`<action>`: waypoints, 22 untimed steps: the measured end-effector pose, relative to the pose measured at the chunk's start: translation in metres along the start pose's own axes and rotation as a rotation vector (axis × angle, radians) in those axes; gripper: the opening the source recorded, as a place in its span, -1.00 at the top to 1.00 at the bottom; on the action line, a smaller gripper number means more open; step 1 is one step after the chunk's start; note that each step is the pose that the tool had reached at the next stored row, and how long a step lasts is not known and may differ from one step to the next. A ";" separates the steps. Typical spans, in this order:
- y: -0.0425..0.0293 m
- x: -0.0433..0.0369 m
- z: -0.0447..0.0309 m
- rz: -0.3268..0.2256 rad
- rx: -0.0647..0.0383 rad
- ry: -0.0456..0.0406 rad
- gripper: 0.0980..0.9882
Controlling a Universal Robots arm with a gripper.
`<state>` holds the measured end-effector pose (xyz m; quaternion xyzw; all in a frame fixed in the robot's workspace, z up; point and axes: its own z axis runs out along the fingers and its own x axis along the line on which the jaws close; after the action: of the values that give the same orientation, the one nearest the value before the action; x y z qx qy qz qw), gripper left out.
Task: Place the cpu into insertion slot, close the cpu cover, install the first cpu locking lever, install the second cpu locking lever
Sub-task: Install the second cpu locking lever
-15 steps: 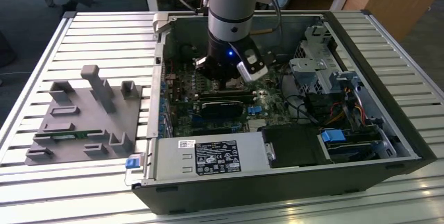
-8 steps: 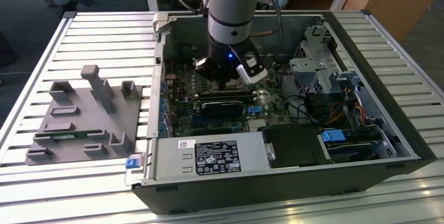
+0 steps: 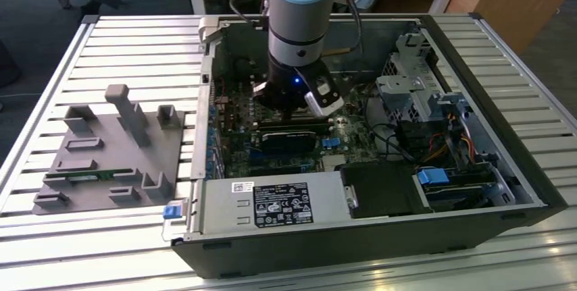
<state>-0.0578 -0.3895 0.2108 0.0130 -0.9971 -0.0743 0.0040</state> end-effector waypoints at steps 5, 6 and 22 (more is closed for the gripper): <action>-0.0032 0.0040 0.0036 0.000 -0.012 -0.0004 0.98; -0.0046 0.0047 0.0036 0.000 -0.015 -0.0005 0.98; -0.0191 0.0077 0.0072 -0.002 -0.089 -0.0024 0.98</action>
<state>-0.0651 -0.4075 0.2010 0.0135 -0.9928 -0.1186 0.0033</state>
